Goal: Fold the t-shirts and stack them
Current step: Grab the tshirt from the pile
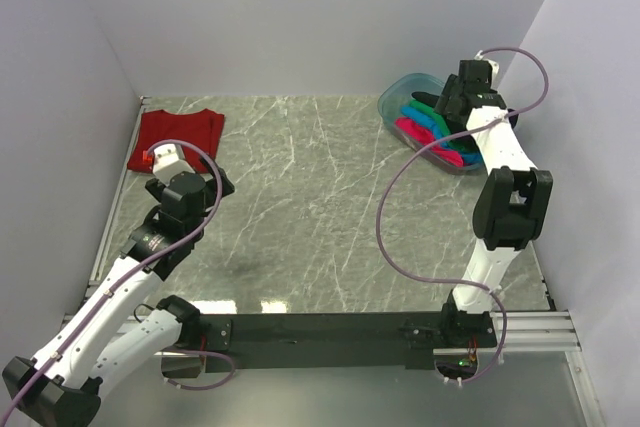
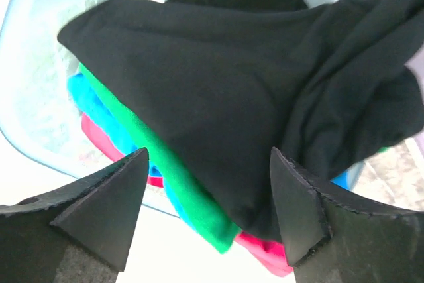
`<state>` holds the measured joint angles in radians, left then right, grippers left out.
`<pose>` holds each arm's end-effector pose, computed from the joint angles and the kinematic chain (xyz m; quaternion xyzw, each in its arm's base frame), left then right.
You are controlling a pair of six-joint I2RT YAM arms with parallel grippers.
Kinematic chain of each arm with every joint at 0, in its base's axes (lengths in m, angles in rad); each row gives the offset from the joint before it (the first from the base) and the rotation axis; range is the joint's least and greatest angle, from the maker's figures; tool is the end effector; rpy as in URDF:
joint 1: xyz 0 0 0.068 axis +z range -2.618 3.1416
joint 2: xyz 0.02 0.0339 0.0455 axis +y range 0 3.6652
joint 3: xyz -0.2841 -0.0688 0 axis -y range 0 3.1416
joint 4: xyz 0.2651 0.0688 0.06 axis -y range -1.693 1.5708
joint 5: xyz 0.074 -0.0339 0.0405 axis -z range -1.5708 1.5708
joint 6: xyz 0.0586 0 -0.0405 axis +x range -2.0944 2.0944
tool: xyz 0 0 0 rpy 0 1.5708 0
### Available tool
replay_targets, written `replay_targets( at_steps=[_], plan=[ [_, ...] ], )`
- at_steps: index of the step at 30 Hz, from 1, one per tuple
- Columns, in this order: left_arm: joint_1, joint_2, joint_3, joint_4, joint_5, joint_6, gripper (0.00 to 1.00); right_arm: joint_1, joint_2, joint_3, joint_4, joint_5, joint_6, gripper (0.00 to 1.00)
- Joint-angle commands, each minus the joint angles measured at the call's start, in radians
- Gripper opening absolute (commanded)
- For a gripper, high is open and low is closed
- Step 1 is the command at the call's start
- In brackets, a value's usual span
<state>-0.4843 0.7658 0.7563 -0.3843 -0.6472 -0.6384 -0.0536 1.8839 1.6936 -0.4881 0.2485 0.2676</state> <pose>0.1867 -0.0583 0.3216 -0.2367 0.7727 -0.0563 0.5863 0.4795 -0.0402 0.3105 0.1959 0.8751 -0.0654 0.4377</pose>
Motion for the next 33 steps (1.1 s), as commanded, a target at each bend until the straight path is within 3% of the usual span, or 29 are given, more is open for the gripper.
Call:
replay_targets(
  at_steps=[1, 13, 16, 18, 19, 20, 25, 33],
  plan=[
    [-0.004, -0.002, 0.0, 0.03, 0.008, 0.019, 1.0, -0.015, 0.032, 0.008, 0.02, -0.029, 0.007, 0.79],
    [-0.004, -0.011, -0.006, 0.033, 0.004, 0.017, 0.99, -0.046, 0.038, -0.022, 0.04, -0.043, 0.025, 0.67],
    [-0.004, -0.005, -0.003, 0.033, 0.004, 0.019, 0.99, -0.052, 0.041, -0.022, 0.042, -0.048, 0.027, 0.61],
    [-0.004, -0.003, -0.002, 0.03, 0.006, 0.019, 0.99, -0.061, 0.052, -0.015, 0.036, -0.06, 0.024, 0.4],
    [-0.004, -0.002, -0.003, 0.033, 0.004, 0.019, 0.99, -0.063, 0.058, -0.005, 0.026, -0.069, 0.025, 0.25],
    [-0.004, -0.002, -0.002, 0.033, 0.004, 0.02, 0.99, -0.063, 0.063, -0.003, 0.025, -0.075, 0.024, 0.02],
    [-0.004, -0.005, 0.006, 0.03, 0.006, 0.02, 0.99, -0.06, -0.021, -0.05, 0.06, -0.103, 0.028, 0.0],
    [-0.004, -0.011, 0.006, 0.039, 0.014, 0.022, 0.99, 0.046, -0.524, -0.206, 0.212, -0.032, 0.004, 0.0]
  ],
)
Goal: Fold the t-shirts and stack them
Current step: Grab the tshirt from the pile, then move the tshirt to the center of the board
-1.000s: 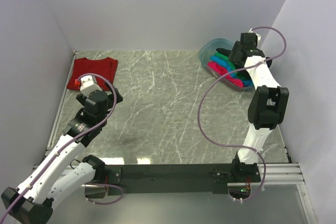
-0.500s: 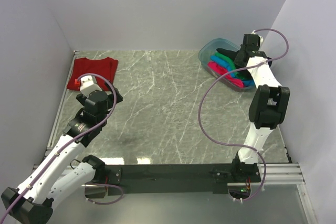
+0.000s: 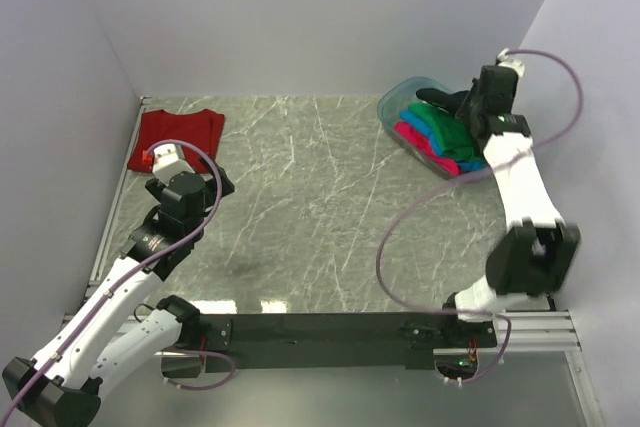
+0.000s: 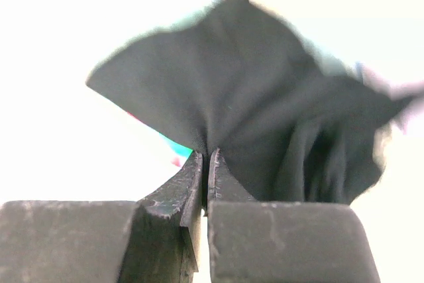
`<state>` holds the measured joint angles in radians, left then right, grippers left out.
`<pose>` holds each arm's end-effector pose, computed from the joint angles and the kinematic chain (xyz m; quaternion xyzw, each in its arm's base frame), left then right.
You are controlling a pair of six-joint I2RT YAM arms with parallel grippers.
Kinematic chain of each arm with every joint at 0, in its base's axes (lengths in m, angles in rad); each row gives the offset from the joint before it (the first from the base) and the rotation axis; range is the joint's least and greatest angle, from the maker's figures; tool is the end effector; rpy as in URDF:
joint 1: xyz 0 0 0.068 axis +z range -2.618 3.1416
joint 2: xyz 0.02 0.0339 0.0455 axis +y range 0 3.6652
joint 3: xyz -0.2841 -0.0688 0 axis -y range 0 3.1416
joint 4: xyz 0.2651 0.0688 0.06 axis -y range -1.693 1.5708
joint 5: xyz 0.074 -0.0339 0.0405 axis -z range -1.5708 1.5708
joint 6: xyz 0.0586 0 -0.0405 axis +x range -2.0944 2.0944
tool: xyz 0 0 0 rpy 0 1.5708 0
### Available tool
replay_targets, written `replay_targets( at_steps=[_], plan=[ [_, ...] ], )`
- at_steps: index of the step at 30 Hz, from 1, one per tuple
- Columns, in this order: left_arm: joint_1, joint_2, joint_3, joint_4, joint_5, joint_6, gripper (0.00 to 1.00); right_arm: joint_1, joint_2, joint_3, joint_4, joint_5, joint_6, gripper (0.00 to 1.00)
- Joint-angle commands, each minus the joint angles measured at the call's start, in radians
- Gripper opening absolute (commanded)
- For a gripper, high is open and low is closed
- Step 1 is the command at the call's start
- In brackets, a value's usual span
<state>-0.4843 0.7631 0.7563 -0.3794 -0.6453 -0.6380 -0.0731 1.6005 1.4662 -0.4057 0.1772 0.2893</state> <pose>0.1864 -0.0582 0.3225 -0.2369 0.7709 -0.0590 0.5883 0.4103 -0.0404 0.3537 0.1991 0.8446 -0.0236 0.4964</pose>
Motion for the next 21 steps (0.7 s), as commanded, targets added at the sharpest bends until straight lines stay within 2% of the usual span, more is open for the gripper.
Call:
replay_targets(
  at_steps=[1, 8, 9, 11, 12, 13, 14, 16, 19, 21],
  plan=[
    [-0.004, -0.004, 0.006, 0.031, 0.013, 0.021, 0.99, 0.094, -0.305, 0.023, 0.133, 0.05, -0.032, 0.0],
    [-0.002, -0.011, 0.009, 0.039, 0.035, 0.026, 0.99, 0.413, -0.436, 0.042, 0.096, 0.094, -0.073, 0.0],
    [-0.004, -0.011, 0.009, 0.039, 0.039, 0.026, 0.99, 0.435, -0.442, 0.034, 0.097, 0.081, -0.07, 0.0],
    [-0.004, -0.01, 0.009, 0.039, 0.041, 0.024, 0.99, 0.452, -0.45, 0.008, 0.096, -0.083, -0.041, 0.0],
    [-0.004, -0.01, 0.006, 0.039, 0.045, 0.026, 0.99, 0.466, -0.448, -0.004, 0.096, -0.131, -0.026, 0.06],
    [-0.004, -0.005, 0.006, 0.04, 0.047, 0.026, 0.99, 0.469, -0.442, -0.032, 0.09, -0.23, -0.013, 0.33],
    [-0.004, -0.001, 0.005, 0.039, 0.05, 0.023, 0.99, 0.47, -0.415, -0.046, 0.082, -0.249, -0.007, 0.48],
    [-0.004, 0.014, 0.006, 0.039, 0.058, 0.023, 0.99, 0.47, -0.361, -0.085, 0.05, -0.231, 0.016, 0.72],
    [-0.005, 0.044, 0.005, 0.05, 0.088, 0.027, 0.99, 0.47, -0.295, -0.134, -0.025, -0.09, 0.059, 0.75],
    [-0.013, 0.064, -0.008, 0.068, 0.107, 0.027, 0.98, 0.47, -0.292, -0.193, -0.004, -0.122, 0.077, 0.75]
  ],
)
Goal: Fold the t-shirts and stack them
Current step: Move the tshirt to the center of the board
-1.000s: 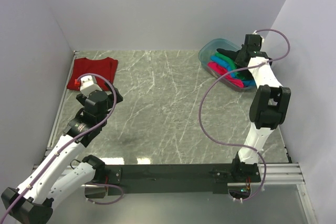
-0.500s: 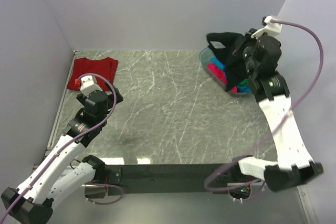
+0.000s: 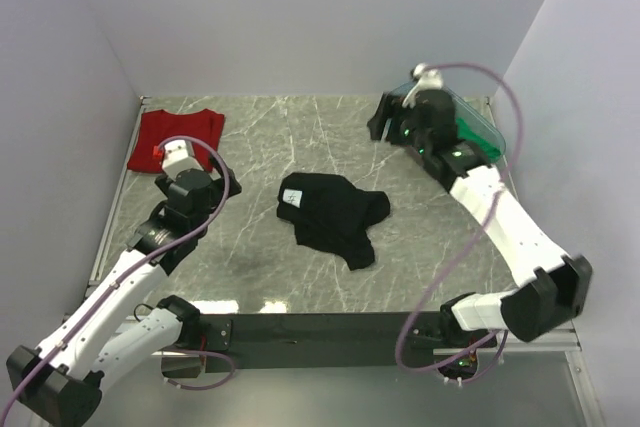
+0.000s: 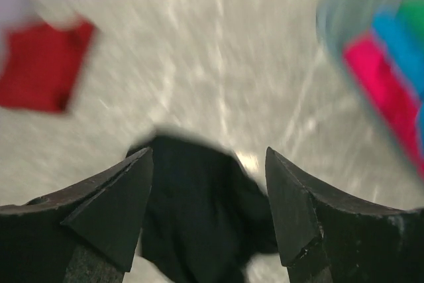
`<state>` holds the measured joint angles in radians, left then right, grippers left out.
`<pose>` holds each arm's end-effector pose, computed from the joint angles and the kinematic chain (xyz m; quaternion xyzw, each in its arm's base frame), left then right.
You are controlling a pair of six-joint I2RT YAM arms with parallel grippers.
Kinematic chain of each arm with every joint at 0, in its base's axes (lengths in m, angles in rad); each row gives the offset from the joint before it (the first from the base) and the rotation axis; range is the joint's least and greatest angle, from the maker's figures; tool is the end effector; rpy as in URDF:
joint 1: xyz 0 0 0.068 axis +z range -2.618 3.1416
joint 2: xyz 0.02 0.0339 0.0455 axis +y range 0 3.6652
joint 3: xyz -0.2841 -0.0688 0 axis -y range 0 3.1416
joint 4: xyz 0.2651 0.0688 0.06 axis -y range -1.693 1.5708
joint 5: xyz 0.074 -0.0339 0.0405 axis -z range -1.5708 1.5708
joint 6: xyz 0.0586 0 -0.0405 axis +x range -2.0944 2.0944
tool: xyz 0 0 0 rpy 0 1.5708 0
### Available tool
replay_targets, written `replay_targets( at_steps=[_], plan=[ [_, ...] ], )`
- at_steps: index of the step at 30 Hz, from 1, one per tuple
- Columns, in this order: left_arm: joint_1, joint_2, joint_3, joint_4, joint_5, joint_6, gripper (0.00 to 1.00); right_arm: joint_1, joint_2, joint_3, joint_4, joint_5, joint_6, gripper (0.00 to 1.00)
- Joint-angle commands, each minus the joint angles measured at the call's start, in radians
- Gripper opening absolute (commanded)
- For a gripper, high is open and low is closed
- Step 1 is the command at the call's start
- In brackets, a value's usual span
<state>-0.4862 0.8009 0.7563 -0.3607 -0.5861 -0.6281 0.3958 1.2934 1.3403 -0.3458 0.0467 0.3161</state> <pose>0.1943 -0.0660 0.3172 -0.2152 0.7861 -0.0739 0.5747 0.3063 0.1250 0.4201 -0.0182 0.8042 0.1893 0.5631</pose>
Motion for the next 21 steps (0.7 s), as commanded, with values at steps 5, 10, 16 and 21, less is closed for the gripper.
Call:
replay_targets(
  at_steps=[5, 10, 16, 21],
  plan=[
    [-0.08, 0.119, -0.032, 0.051, 0.071, -0.021, 0.94, 0.028, 0.012, -0.3, 0.044, -0.044, 0.095, 0.75],
    [-0.248, 0.233, -0.083, 0.181, 0.153, -0.093, 0.9, 0.011, 0.078, -0.356, 0.077, 0.01, 0.126, 0.75],
    [-0.512, 0.452, -0.014, 0.255, 0.169, -0.174, 0.91, -0.054, 0.199, -0.303, 0.088, 0.004, 0.129, 0.75],
    [-0.617, 0.616, 0.047, 0.347, 0.256, -0.222, 0.93, -0.176, 0.259, -0.306, 0.145, -0.099, 0.136, 0.75]
  ],
)
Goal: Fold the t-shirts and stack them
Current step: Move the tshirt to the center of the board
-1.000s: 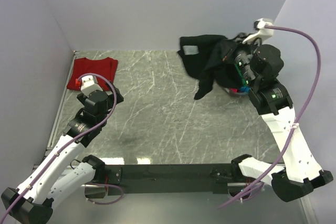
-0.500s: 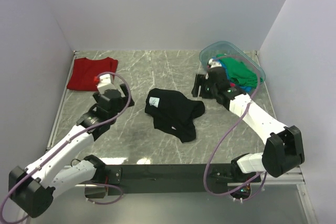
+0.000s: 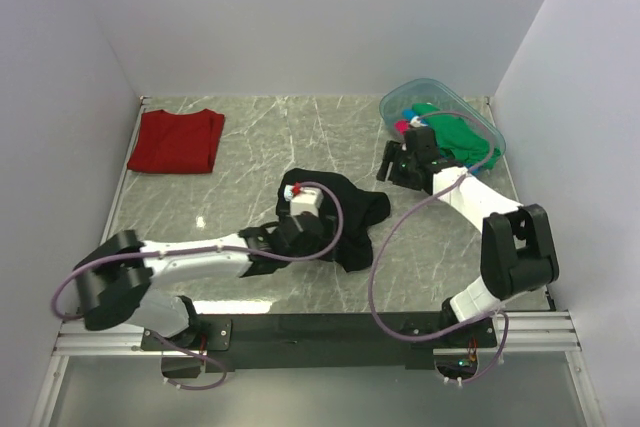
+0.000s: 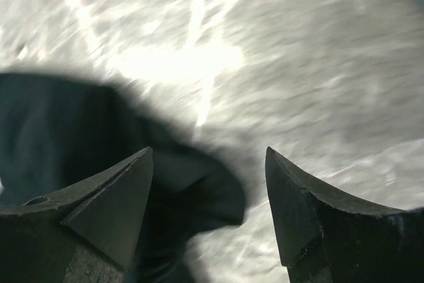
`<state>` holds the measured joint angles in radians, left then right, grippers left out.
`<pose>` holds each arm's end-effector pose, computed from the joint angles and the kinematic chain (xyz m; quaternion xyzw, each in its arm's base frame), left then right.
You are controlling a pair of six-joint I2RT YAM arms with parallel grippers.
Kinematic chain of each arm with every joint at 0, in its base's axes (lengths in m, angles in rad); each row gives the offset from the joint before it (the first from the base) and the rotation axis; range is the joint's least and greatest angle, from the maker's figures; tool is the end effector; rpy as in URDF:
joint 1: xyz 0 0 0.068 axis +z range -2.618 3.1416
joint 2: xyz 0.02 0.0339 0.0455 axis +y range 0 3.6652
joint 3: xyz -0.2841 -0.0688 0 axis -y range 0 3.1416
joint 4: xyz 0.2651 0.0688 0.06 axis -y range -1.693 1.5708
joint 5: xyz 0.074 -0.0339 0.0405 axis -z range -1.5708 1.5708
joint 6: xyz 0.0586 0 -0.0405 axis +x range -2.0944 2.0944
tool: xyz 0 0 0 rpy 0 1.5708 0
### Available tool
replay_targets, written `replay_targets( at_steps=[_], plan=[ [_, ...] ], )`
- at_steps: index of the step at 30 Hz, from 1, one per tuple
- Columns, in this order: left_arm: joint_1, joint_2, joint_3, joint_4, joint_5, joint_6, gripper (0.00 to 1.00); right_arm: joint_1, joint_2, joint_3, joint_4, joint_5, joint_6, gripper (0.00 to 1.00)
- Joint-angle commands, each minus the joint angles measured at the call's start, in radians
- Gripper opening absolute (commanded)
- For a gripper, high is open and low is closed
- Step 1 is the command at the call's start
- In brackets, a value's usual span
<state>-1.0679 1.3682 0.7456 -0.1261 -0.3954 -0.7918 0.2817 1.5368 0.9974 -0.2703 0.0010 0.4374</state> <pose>0.1677 -0.2581 0.1988 0.0460 0.9011 -0.2064 0.3786 0.3459 0.1000 0.2167 0.0724 0.9256 0.1303 0.3478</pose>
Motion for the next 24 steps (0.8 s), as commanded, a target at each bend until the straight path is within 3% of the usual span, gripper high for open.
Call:
replay_targets(
  at_steps=[1, 8, 15, 22, 24],
  plan=[
    [-0.046, 0.093, 0.066, 0.118, 0.088, -0.067, 0.93, -0.088, 0.035, 0.043, 0.072, -0.061, 0.012, 0.75],
    [-0.07, 0.253, 0.171, 0.187, 0.187, -0.073, 0.94, -0.199, 0.088, 0.069, 0.092, -0.058, 0.007, 0.75],
    [-0.075, 0.379, 0.259, 0.095, 0.113, -0.087, 0.93, -0.24, 0.149, 0.153, 0.098, -0.114, 0.006, 0.75],
    [-0.075, 0.433, 0.261, 0.062, 0.057, -0.115, 0.57, -0.17, 0.241, 0.265, 0.066, -0.148, -0.005, 0.74],
    [-0.075, 0.433, 0.252, 0.063, 0.044, -0.116, 0.41, -0.154, 0.264, 0.308, 0.06, -0.153, -0.008, 0.74]
  ],
)
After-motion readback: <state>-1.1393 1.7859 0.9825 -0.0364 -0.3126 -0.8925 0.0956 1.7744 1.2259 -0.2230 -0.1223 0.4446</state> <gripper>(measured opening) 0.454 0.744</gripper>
